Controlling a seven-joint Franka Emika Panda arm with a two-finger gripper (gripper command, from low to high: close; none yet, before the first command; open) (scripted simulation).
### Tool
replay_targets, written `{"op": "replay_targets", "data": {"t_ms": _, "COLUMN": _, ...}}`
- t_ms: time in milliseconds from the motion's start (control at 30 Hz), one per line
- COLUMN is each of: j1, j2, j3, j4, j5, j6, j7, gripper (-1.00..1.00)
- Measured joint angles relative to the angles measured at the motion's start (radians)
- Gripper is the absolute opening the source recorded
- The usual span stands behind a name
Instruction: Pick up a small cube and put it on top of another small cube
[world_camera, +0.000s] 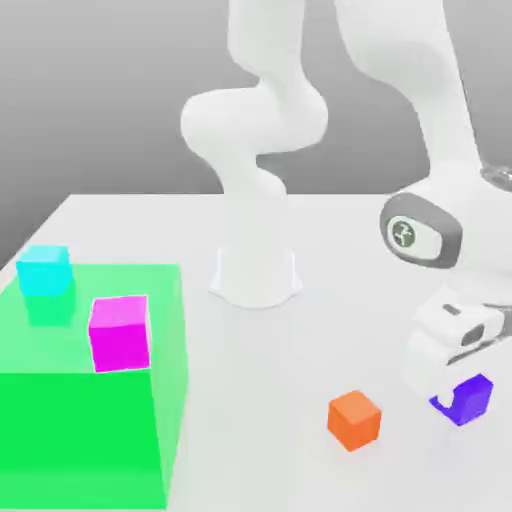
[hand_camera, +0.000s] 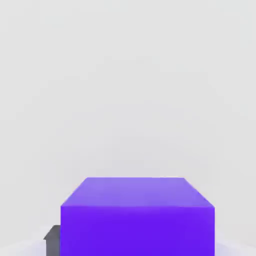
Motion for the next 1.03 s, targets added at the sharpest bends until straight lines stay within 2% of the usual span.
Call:
{"op": "replay_targets", "data": {"t_ms": 200, "j1": -0.041, "j2": -0.109, "j3": -0.022, "j4": -0.06, "j5": 0.133, "j6": -0.031, "j7": 0.164, "gripper": -1.0}}
{"op": "replay_targets", "data": {"t_ms": 433, "j1": -0.1, "j2": -0.215, "j3": -0.061, "j4": -0.131, "j5": 0.185, "j6": -0.062, "j7": 0.438, "gripper": -1.0}}
{"op": "replay_targets", "data": {"t_ms": 633, "j1": -0.165, "j2": -0.266, "j3": -0.075, "j4": -0.185, "j5": 0.159, "j6": -0.068, "j7": 0.691, "gripper": -1.0}}
{"op": "replay_targets", "data": {"t_ms": 933, "j1": -0.172, "j2": -0.08, "j3": -0.096, "j4": -0.18, "j5": 0.037, "j6": 0.108, "j7": 0.797, "gripper": -1.0}}
{"op": "replay_targets", "data": {"t_ms": 967, "j1": -0.168, "j2": -0.063, "j3": -0.102, "j4": -0.18, "j5": 0.028, "j6": 0.124, "j7": 0.804, "gripper": 1.0}}
{"op": "replay_targets", "data": {"t_ms": 1033, "j1": -0.168, "j2": -0.063, "j3": -0.102, "j4": -0.18, "j5": 0.028, "j6": 0.124, "j7": 0.804, "gripper": 1.0}}
